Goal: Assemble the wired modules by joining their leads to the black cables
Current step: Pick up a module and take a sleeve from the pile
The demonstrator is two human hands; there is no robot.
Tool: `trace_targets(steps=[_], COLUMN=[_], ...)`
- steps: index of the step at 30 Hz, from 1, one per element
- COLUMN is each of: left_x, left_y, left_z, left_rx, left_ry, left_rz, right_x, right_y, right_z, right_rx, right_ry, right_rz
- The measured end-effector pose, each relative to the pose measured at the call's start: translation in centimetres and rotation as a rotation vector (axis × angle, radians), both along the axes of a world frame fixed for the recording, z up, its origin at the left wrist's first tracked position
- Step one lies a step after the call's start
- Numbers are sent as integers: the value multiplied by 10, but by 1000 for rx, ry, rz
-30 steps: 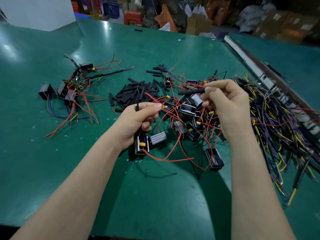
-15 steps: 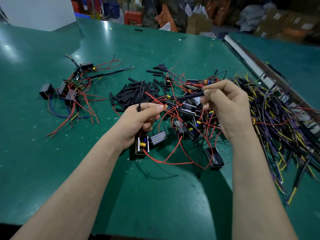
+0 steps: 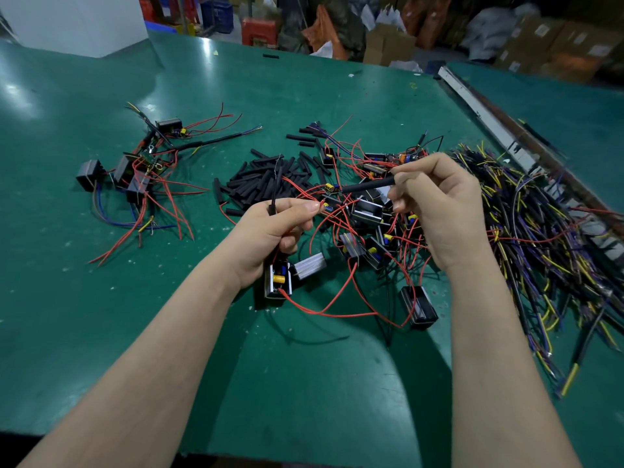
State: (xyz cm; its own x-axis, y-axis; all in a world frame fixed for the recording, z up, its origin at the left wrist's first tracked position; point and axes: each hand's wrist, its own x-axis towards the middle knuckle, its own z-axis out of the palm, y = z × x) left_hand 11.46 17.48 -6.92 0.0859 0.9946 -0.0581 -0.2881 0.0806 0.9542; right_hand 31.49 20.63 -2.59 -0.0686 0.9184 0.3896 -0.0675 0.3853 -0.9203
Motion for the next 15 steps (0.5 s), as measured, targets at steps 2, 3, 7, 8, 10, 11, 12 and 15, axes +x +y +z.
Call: trace_targets(steps=[2,3,7,8,10,11,12,15], left_x=[0,0,0,0,0,0,0,0], left_y=[0,0,0,1,1,1,1,0], left_z=[0,-1,-2,-2,-2,-2,-2,-1], left_rx=[2,3,0,2,4,4,2,-2], left_ry=[5,6,10,11,12,10,7,5], left_rz=[-4,-5,-11,-13,-13,-9,-4,8], right_x=[-2,-4,-11,-11,-10,-8,-7,-1], right_y=[-1,-2,-3,-2,-1,-1,0,1], right_z=[-1,-2,-4,-4,-4,-3,-3,0], right_rx=[-14,-20,-37,-40,-53,-60,-64,-50], right_ry=[-51,-78,-106,-107,-101,-85,-58,42], right_rz=[24,40,63,53,31,21,12,-7])
